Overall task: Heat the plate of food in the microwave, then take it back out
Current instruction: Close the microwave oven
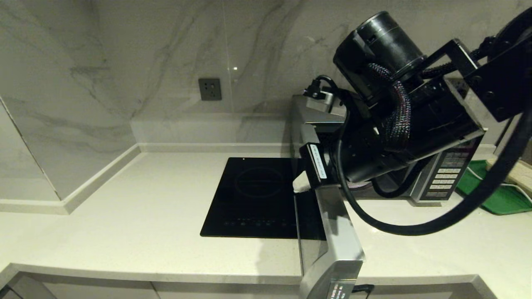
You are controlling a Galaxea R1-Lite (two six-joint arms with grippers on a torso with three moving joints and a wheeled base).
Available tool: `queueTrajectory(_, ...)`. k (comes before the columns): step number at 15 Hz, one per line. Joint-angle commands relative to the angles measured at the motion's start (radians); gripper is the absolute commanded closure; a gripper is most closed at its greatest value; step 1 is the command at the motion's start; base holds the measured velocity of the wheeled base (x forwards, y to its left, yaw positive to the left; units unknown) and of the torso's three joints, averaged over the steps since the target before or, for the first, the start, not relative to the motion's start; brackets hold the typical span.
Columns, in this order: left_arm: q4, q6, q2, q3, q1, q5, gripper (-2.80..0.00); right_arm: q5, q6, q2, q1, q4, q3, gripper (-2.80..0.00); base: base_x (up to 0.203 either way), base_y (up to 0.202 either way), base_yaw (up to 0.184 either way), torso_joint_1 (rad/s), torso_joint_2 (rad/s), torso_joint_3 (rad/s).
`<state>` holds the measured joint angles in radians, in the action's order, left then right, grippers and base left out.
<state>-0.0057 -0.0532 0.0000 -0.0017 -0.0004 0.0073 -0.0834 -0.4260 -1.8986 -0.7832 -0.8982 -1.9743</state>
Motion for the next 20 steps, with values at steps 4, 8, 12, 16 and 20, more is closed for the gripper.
queueTrajectory(4, 0.000, 0.000, 0.000, 0.000, 0.000, 0.000, 0.00, 0.041, -0.008, -0.015, 0.036, -0.008, 0.003, 0.00, 0.000, 0.000, 0.000, 0.000, 0.00, 0.000)
queueTrajectory(8, 0.000, 0.000, 0.000, 0.000, 0.000, 0.000, 0.00, 0.053, -0.007, 0.050, 0.142, -0.009, 0.080, 0.00, 0.000, 0.000, 0.000, 0.000, 0.00, 0.000)
queueTrajectory(12, 0.000, 0.000, 0.000, 0.000, 0.000, 0.000, 0.00, 0.066, -0.008, 0.130, 0.289, -0.006, 0.228, 0.00, 0.000, 0.000, 0.000, 0.000, 0.00, 0.000)
queueTrajectory(16, 0.000, 0.000, 0.000, 0.000, 0.000, 0.000, 0.00, 0.061, -0.005, 0.188, 0.498, 0.100, 0.380, 0.00, 0.000, 0.000, 0.000, 0.000, 0.00, 0.000)
queueTrajectory(20, 0.000, 0.000, 0.000, 0.000, 0.000, 0.000, 0.00, 0.049, 0.054, 0.203, 0.718, 0.199, 0.471, 0.00, 0.000, 0.000, 0.000, 0.000, 0.00, 0.000)
